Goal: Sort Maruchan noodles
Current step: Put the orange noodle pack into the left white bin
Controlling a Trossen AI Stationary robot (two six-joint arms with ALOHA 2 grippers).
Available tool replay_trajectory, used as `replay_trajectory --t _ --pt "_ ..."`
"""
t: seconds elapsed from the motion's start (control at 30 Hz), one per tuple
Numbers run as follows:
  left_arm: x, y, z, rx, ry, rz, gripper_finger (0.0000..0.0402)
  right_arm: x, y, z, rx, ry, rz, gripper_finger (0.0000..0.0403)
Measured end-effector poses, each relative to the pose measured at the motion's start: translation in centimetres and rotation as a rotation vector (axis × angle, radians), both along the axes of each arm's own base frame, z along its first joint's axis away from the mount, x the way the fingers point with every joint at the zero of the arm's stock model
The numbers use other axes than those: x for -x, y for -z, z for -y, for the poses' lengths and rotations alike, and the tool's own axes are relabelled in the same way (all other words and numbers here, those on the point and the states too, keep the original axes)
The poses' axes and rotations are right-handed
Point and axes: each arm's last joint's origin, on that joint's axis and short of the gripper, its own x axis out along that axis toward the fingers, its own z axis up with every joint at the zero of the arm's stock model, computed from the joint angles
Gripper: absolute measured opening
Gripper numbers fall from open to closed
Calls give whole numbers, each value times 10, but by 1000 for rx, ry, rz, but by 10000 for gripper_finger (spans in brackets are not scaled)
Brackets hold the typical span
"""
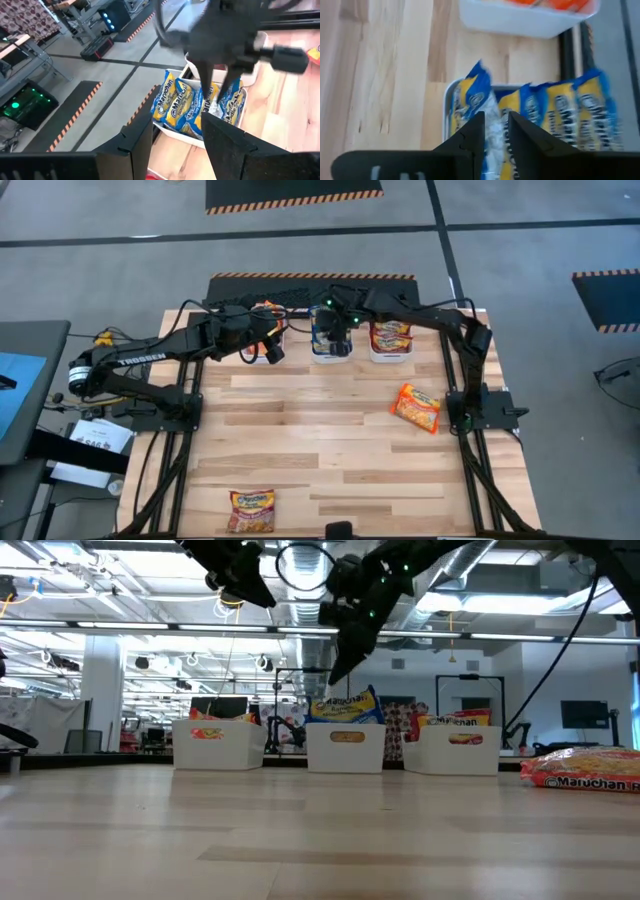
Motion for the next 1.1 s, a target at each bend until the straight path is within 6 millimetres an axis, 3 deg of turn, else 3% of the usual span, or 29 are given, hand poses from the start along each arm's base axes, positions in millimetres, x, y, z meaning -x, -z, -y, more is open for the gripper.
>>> replay_trajectory --t 0.1,0.27,0.43,0.67,0.97,1.1 --pt "1 -3 0 4 -3 -4 158 1 -22 2 -4 21 16 120" --pt "11 -37 3 21 -19 50 158 9 -70 3 -3 50 52 125" --pt "25 -51 7 103 -49 12 158 28 -106 2 -86 144 44 125" --pt "45 -40 15 259 -84 -82 158 72 -110 -13 -415 305 -205 125" --pt "59 -28 20 360 -132 -216 158 77 -133 -58 -405 387 -172 125" --pt "62 -24 22 384 -130 -269 157 81 -127 -85 -366 480 -211 124"
